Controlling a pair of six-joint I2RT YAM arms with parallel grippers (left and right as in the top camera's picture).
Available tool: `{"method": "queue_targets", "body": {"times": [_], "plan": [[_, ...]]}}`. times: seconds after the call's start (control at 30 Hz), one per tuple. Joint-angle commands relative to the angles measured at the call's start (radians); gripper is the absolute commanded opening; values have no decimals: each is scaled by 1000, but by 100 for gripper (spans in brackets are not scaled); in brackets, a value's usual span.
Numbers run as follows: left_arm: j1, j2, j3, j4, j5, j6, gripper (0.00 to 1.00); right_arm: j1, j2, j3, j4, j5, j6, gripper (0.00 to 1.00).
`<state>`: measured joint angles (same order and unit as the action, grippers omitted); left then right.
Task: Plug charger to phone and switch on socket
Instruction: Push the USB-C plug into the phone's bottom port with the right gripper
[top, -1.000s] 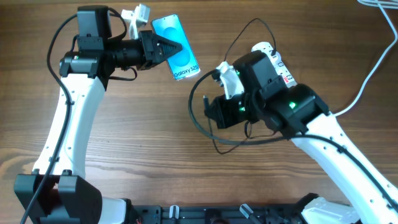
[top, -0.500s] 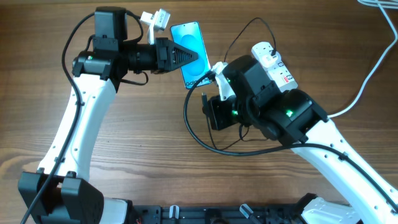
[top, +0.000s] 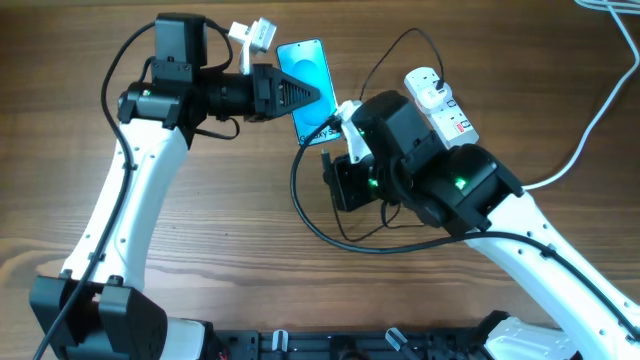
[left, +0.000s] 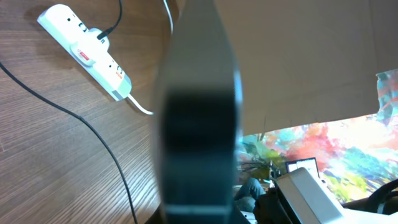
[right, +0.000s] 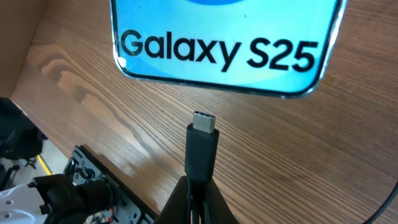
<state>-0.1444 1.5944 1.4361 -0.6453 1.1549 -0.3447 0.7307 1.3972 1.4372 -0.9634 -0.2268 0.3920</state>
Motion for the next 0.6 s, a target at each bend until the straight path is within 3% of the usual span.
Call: {"method": "queue_targets", "body": {"times": [0.0, 0.57], "plan": [[-6, -1, 3, 10, 53, 24, 4, 5, 11, 24, 14, 1, 3, 5], [-6, -1, 3, -2, 98, 70, 4, 5, 11, 24, 32, 20, 3, 5]]}}
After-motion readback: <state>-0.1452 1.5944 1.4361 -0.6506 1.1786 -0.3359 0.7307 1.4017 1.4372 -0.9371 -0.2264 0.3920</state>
